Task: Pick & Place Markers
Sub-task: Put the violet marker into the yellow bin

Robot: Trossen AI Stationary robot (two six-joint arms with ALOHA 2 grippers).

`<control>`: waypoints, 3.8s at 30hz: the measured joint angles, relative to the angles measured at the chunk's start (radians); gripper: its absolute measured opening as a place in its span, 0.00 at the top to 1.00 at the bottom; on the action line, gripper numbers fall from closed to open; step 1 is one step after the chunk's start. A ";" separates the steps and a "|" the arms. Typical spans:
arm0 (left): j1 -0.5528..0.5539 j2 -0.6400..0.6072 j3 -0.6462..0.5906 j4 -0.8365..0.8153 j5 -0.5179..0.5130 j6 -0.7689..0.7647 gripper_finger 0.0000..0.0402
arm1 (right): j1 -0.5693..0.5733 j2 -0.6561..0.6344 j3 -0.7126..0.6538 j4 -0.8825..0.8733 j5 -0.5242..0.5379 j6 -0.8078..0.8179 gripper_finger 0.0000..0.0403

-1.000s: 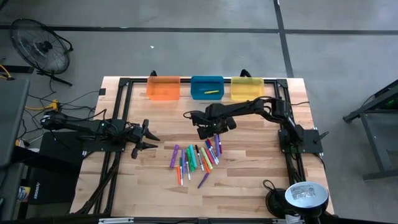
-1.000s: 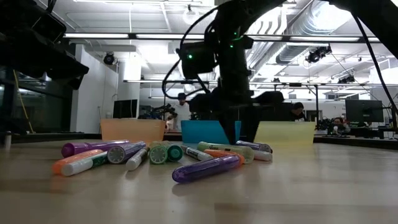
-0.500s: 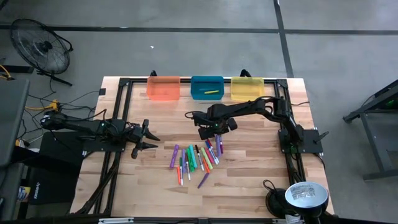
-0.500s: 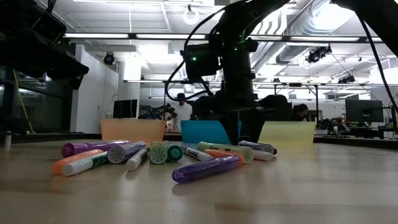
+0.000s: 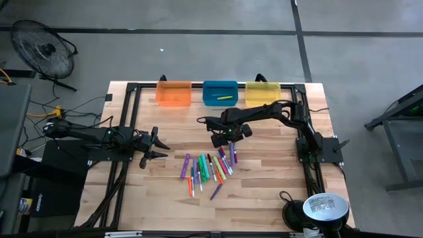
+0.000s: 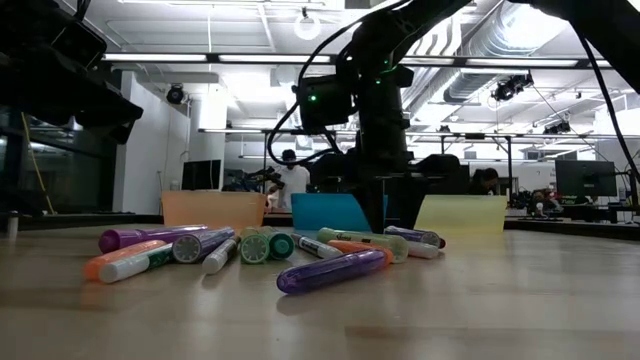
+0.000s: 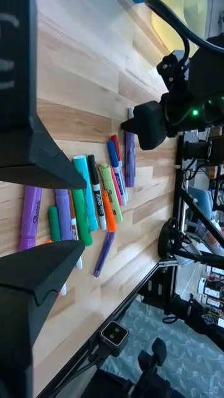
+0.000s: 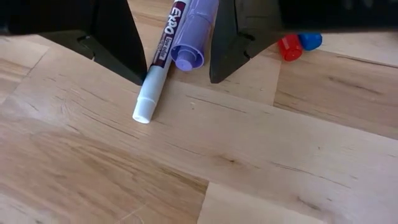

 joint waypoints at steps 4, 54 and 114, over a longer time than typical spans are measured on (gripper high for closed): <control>0.000 0.000 0.000 0.000 0.000 0.000 0.65 | -0.006 0.000 0.000 0.000 0.012 -0.001 0.62; 0.000 0.000 0.000 0.000 0.000 0.000 0.65 | -0.015 -0.031 -0.006 -0.002 0.028 -0.164 0.97; 0.000 0.000 0.000 0.000 0.000 0.000 0.65 | -0.411 -0.139 0.066 -0.068 0.569 -1.517 0.97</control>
